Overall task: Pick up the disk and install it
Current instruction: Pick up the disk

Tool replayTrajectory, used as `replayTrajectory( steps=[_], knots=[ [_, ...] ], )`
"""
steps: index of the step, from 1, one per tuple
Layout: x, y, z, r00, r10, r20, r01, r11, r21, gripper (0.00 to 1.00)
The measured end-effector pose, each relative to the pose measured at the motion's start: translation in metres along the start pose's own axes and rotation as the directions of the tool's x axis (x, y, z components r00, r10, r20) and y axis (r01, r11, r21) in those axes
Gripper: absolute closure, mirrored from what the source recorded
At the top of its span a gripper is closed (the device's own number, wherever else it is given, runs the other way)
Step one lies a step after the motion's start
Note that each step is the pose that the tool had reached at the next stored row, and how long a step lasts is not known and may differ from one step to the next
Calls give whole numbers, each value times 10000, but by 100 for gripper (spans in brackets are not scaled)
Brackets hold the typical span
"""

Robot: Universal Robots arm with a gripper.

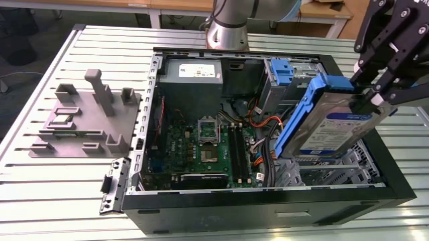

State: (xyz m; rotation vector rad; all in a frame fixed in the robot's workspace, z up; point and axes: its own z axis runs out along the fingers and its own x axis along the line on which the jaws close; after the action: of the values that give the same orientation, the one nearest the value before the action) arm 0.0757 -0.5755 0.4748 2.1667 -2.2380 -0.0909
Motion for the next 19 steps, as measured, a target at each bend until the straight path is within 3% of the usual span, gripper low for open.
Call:
replayTrajectory(
  steps=[8, 10, 19],
  knots=[
    [-6, -190, 10, 10000, -84, -7, 84, 10000, -2, 65],
    [-6, -219, 27, 9996, -289, -20, 289, 9996, 5, 65],
    [-7, -234, 30, 9987, -510, -34, 510, 9987, 20, 65]
  ],
)
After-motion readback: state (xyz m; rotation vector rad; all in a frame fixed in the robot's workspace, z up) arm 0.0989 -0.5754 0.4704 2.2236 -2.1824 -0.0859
